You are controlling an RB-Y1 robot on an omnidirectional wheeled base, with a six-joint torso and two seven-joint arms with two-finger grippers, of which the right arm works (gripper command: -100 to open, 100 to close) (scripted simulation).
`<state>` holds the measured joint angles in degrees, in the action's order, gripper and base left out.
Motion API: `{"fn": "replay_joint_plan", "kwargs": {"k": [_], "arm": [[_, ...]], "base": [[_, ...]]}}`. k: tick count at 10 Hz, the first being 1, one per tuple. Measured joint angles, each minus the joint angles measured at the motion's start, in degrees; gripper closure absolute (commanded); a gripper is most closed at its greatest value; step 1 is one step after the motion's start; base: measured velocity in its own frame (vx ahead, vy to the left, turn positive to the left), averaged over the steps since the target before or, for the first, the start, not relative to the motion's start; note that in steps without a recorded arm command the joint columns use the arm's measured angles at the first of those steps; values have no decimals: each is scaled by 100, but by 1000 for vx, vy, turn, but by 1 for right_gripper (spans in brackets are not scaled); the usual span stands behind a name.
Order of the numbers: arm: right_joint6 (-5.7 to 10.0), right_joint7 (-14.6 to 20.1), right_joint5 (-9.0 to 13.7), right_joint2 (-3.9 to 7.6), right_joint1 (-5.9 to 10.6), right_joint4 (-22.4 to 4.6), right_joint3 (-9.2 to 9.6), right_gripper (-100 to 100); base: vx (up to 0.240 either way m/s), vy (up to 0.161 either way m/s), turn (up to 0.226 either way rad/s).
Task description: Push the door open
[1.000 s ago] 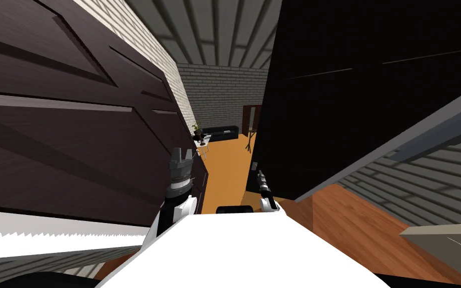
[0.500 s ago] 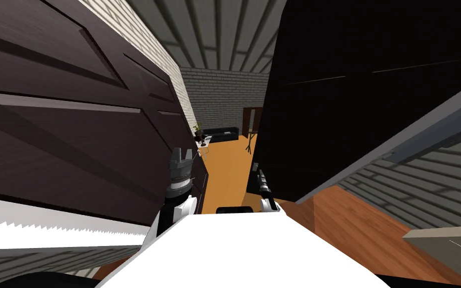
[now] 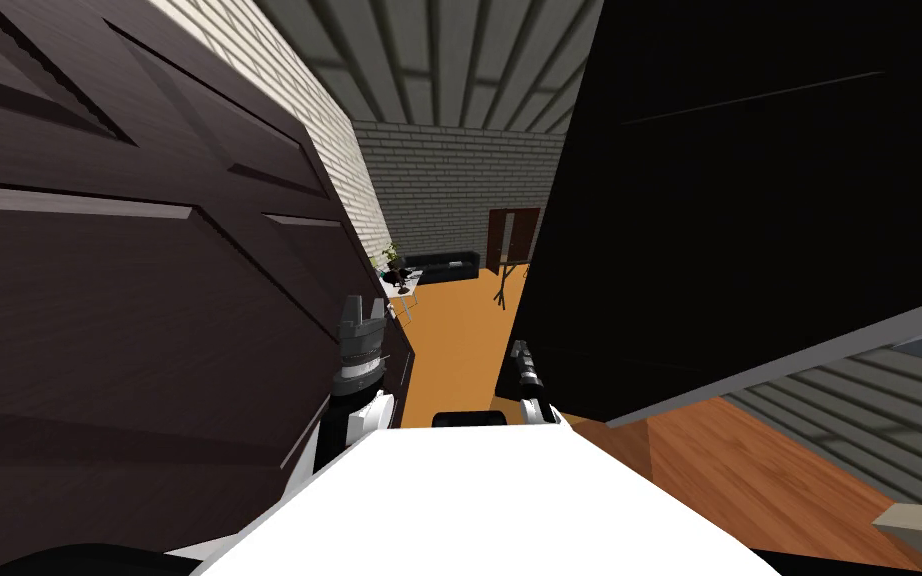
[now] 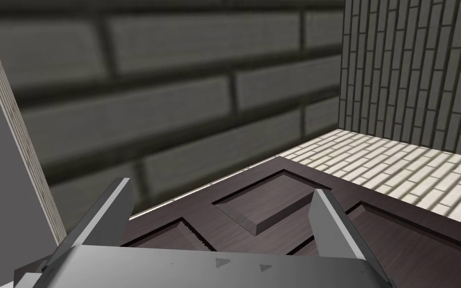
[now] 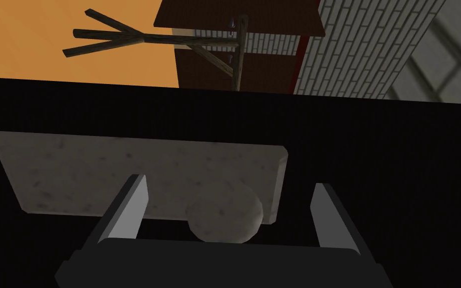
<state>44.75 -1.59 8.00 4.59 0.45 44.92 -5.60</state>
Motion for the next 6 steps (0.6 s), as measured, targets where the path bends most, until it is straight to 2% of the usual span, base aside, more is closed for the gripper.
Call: {"fn": "replay_joint_plan", "kwargs": {"k": [1,6], "arm": [[8,-1,-1,-7,-8,-1,3,100],[-12,-5,-3,-3,-7,-10,4,100]], "base": [[-16,10,3],[-14,4,0]]}}
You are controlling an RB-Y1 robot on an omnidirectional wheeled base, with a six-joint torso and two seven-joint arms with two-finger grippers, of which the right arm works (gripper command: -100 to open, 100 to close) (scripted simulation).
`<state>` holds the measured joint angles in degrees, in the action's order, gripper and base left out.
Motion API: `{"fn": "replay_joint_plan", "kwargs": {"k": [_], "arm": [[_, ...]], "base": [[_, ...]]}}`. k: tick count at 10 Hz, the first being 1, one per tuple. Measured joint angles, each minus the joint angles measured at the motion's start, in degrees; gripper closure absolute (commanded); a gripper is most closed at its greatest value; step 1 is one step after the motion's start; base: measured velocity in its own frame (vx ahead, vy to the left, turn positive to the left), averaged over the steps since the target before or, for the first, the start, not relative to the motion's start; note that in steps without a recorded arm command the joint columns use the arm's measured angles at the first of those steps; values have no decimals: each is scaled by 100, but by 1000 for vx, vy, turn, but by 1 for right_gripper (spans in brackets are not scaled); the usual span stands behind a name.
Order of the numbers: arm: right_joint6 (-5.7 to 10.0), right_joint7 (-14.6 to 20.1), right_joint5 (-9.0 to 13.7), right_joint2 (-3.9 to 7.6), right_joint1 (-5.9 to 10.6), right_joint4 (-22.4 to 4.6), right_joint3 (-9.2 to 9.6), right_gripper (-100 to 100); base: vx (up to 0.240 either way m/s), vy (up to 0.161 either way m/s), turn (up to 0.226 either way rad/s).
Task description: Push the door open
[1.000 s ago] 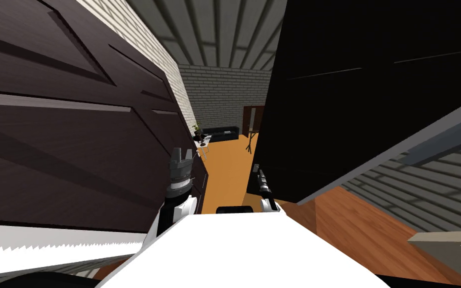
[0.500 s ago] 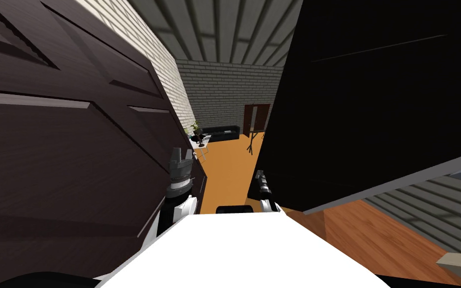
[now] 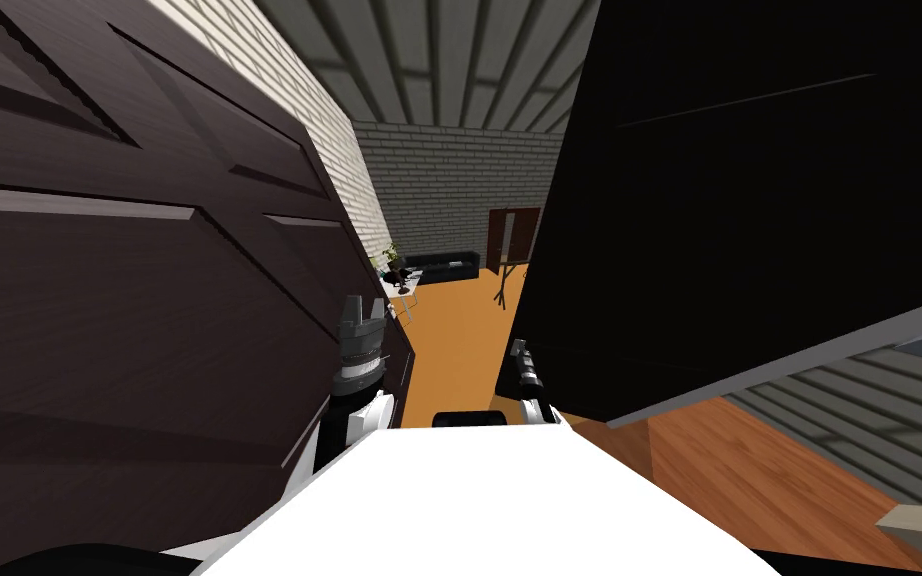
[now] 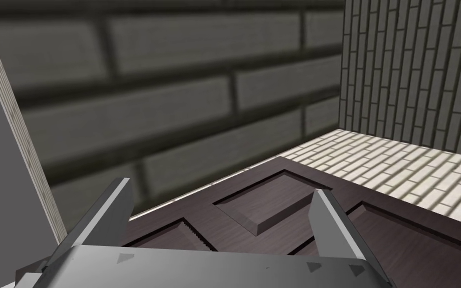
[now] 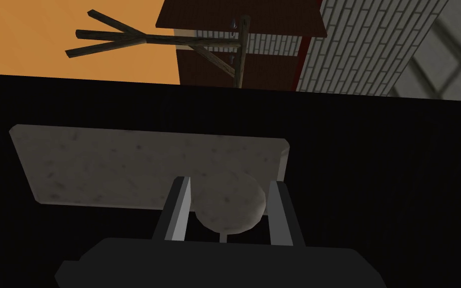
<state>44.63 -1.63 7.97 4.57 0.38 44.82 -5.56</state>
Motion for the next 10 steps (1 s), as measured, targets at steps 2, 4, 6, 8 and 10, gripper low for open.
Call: {"fn": "replay_joint_plan", "kwargs": {"k": [2,4,6,8,10], "arm": [[10,-11,17,-6,0,-68,-26,100],[-60,-29,57,7,-73,28,-93,100],[-56,-61,101,21,-16,-7,-172,100],[-50,-77,146,44,9,-34,-250,100],[-4,-120,201,40,54,-120,-357,100]], "base": [[145,31,-45],[159,19,-39],[174,-17,-22],[204,11,-36],[198,5,-62]]}}
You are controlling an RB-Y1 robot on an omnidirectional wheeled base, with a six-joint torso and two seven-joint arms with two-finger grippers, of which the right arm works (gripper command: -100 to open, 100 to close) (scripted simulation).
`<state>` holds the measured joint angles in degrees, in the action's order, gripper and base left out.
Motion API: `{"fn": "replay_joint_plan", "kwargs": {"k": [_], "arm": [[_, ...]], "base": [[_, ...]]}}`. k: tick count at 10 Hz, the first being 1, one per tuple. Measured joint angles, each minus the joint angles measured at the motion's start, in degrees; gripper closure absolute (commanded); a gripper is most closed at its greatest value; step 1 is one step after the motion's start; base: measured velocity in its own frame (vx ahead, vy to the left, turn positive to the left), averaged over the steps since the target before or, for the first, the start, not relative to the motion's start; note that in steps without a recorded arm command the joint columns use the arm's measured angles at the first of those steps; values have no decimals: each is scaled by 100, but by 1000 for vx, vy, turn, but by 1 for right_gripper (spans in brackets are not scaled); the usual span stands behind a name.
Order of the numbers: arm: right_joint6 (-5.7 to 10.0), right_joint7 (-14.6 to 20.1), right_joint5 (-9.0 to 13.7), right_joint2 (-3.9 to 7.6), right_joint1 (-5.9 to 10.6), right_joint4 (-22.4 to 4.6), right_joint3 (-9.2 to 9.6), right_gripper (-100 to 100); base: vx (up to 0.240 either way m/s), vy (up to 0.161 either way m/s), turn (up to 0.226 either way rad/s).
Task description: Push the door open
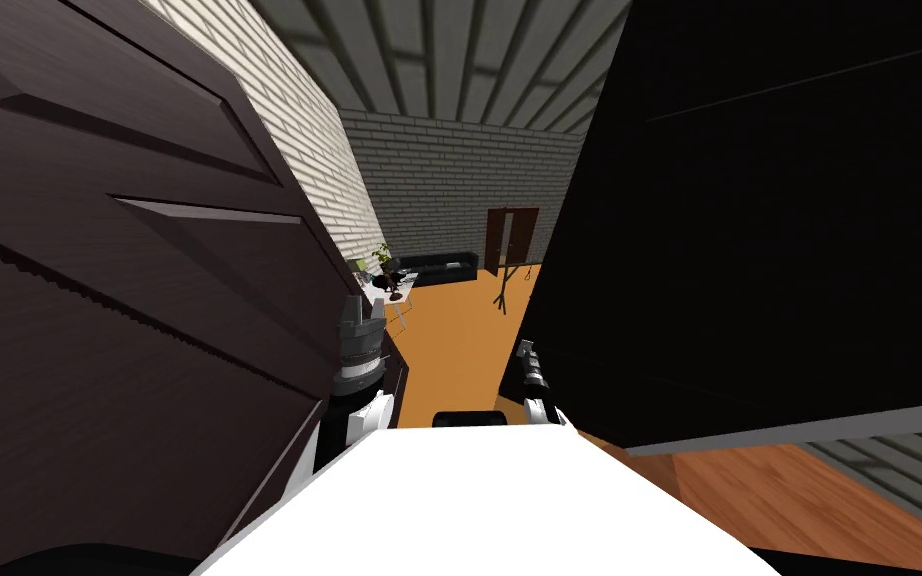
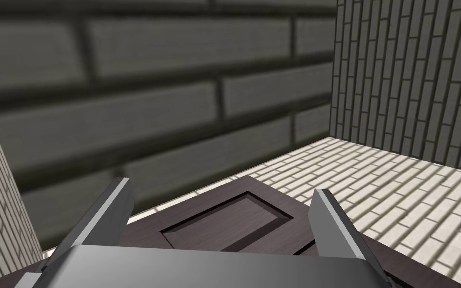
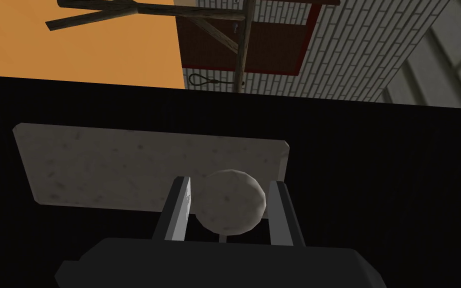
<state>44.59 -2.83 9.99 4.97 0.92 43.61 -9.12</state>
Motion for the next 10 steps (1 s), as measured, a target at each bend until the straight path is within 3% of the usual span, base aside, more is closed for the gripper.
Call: {"fn": "replay_joint_plan", "kwargs": {"k": [1,2,5,9,10], "arm": [[-61,-35,25,-20,-71,134,-46,100],[-26,-39,59,18,-9,19,-107,100],[-92,-102,158,16,-67,110,-288,100],[-71,-173,302,53,8,1,-554,100],[56,-153,338,117,107,-239,-617,100]], "base": [[201,37,-57],[183,33,-54],[198,13,-56],[197,28,-66],[133,12,-23]]}}
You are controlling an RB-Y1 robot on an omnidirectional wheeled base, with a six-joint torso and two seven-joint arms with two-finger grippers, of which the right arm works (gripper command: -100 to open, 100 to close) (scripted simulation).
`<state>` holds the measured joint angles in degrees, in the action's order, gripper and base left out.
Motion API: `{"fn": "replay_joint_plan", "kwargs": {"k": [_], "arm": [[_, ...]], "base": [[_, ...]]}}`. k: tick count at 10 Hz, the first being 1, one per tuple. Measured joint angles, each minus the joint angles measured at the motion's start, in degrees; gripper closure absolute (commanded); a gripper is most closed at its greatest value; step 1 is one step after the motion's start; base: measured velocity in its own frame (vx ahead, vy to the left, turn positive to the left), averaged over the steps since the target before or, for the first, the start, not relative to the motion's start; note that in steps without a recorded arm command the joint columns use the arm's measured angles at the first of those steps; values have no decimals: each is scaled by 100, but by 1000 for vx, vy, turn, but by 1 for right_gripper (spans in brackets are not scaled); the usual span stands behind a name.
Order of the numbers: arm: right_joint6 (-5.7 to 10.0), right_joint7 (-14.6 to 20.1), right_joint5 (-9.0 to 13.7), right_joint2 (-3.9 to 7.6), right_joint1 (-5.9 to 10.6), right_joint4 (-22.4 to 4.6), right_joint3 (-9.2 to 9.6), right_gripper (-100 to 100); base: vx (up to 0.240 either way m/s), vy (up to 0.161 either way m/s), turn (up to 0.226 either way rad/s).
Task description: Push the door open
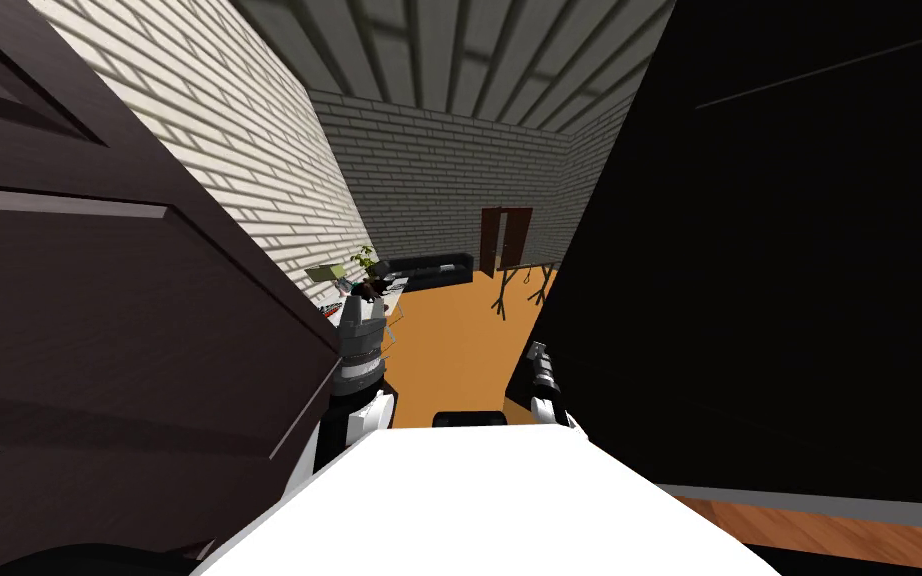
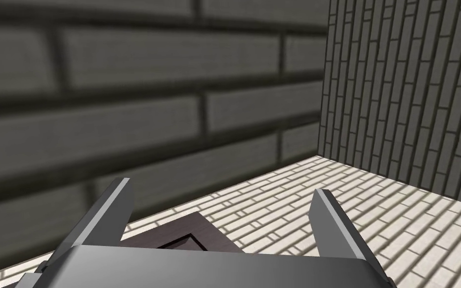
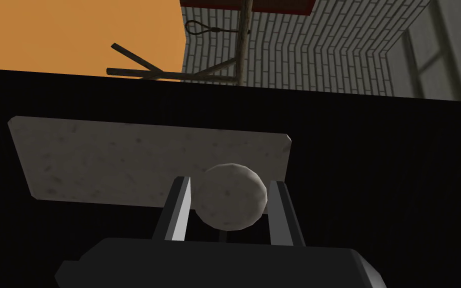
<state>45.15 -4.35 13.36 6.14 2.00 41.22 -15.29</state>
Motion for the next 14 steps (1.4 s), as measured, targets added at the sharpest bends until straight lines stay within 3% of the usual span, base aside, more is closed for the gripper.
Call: {"fn": "replay_joint_plan", "kwargs": {"k": [2,5,11,14], "arm": [[-70,-67,54,-60,-99,174,-111,100],[-194,-128,170,-36,-172,304,-322,100],[-130,-190,329,35,-153,197,-627,100],[-142,-262,427,16,-166,136,-782,100]], "base": [[216,8,-74],[227,33,-69],[167,9,-51],[214,-33,-43]]}}
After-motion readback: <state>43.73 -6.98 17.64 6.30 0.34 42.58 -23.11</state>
